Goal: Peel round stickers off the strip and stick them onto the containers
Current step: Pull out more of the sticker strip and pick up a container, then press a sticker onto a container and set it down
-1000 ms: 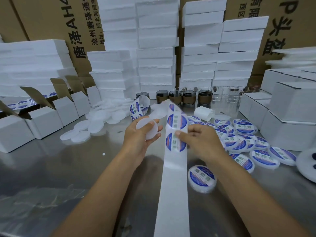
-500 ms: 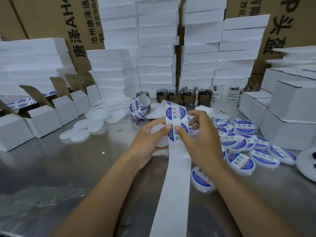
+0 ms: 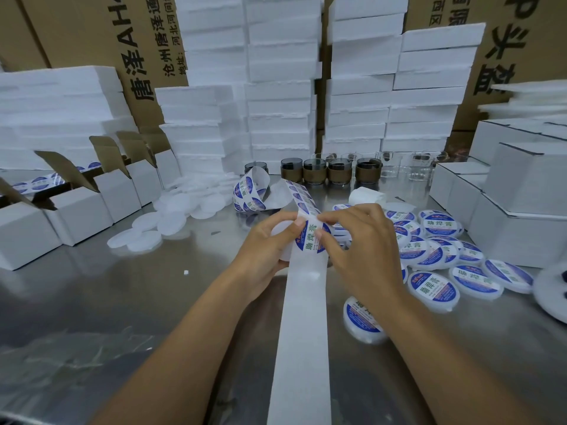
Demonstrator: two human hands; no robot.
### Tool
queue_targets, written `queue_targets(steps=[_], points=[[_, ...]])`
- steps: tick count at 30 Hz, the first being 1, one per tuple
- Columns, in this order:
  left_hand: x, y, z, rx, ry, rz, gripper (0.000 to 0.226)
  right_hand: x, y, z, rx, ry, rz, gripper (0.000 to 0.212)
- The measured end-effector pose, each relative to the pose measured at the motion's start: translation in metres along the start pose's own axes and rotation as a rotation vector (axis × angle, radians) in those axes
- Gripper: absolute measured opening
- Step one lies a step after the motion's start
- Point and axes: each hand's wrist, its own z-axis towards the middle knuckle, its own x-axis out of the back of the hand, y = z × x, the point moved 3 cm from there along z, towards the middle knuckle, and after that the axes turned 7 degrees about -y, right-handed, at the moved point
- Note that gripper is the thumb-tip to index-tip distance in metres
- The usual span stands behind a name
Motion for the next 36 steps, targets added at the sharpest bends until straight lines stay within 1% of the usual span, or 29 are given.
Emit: queue_targets(steps=[4,8,15,20,23,27,30,33,36], points=[[0.001,-0.001,0.002,0.016,0.023,0.001,0.013,-0.002,0.002,0.001,-0.046,-0.037,0.006,0.024],[0.001,0.001,0.002,0.025,0.053,-0.032,0.013,-0.002,0.001,0.002,-0.023,-0.031,0.005,0.022],[0.0,0.001,0.0,0.074,0.091,-0.045,0.025,-0.003,0.0,0.001,0.003,-0.049,0.005,0.014],[0.0,0.0,0.001,0.101,0.121,-0.049,0.025,-0.004,0.0,0.002,0.0,-0.098,0.027,0.009],[0.002,-0.002,0.002,0.099,0.13,-0.024,0.018,-0.004,-0.002,0.003,-0.069,-0.101,0.164,0.006],[0.005,-0.005,0.005,0.092,0.194,0.019,0.007,0.001,-0.004,0.006,-0.203,-0.07,0.486,0.019],[0.006,-0.006,0.005,0.054,0.209,0.078,0.01,0.004,-0.004,0.008,-0.28,-0.044,0.683,0.021],[0.007,-0.006,0.003,-0.005,0.234,0.2,0.013,0.009,-0.001,0.01,-0.329,0.024,0.871,0.023],[0.005,-0.003,0.003,-0.076,0.259,0.272,0.01,0.011,-0.001,0.01,-0.356,0.05,0.95,0.02]])
